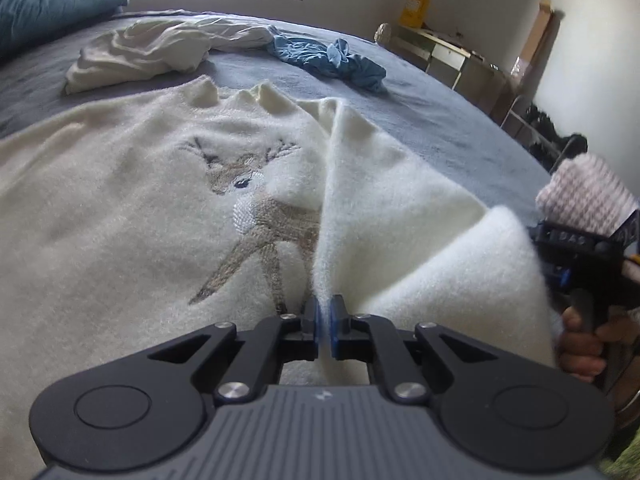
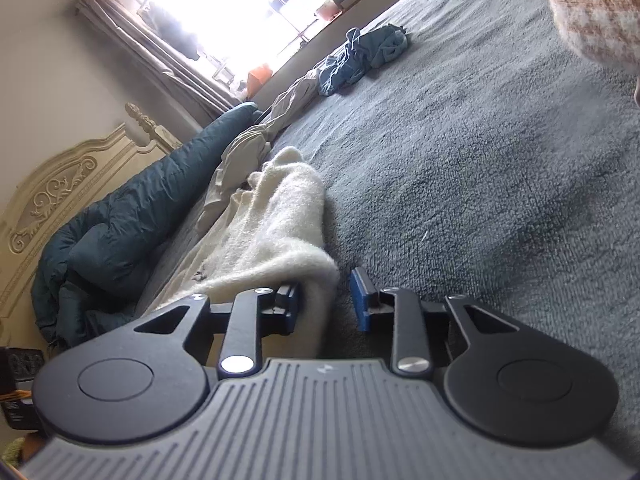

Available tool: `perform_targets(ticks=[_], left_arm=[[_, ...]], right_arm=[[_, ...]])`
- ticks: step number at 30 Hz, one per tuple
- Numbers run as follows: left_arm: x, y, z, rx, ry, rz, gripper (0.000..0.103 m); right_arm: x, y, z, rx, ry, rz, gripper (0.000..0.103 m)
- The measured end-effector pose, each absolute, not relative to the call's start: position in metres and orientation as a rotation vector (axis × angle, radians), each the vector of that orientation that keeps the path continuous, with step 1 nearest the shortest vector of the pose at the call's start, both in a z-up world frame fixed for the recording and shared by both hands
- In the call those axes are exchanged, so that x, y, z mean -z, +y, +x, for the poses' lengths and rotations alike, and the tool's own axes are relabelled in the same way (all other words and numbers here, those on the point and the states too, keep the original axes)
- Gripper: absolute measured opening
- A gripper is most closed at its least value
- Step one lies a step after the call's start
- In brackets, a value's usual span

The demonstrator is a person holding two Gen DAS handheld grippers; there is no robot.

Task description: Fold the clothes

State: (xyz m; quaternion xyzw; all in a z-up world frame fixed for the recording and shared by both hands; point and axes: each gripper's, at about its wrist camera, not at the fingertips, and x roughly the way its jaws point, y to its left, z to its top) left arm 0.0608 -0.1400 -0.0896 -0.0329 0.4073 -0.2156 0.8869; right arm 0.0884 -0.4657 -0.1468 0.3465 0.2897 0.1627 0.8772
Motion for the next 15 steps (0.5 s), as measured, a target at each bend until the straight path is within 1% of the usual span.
perform_targets(ticks=[4, 5, 8, 9, 11, 15], left_arm=[[0.084, -0.136, 0.058, 0.459, 0.871, -0.067, 0.013], [0.082, -0.133, 0.056, 0.464, 0.878, -0.081, 0.017], [0.075, -0.117, 0.042, 0.479, 0.881, -0.131, 0.023], [0.073, -0.112, 0.036, 0.485, 0.884, -0.143, 0.028], [0.069, -0.101, 0.022, 0.499, 0.897, -0.174, 0.033], [0.066, -0.083, -0.013, 0.58, 0.924, -0.268, 0.034]], right_arm=[[0.141, -0.475, 0.072, -0.3, 0.636, 0.786, 0.028], [0.136, -0.478, 0.065, -0.275, 0.639, 0.791, 0.031], [0.12, -0.48, 0.031, -0.228, 0.627, 0.772, 0.036], [0.114, -0.479, 0.018, -0.226, 0.622, 0.764, 0.037], [0.104, -0.475, -0.011, -0.269, 0.619, 0.774, 0.039], [0.089, -0.459, -0.067, -0.38, 0.646, 0.783, 0.04]])
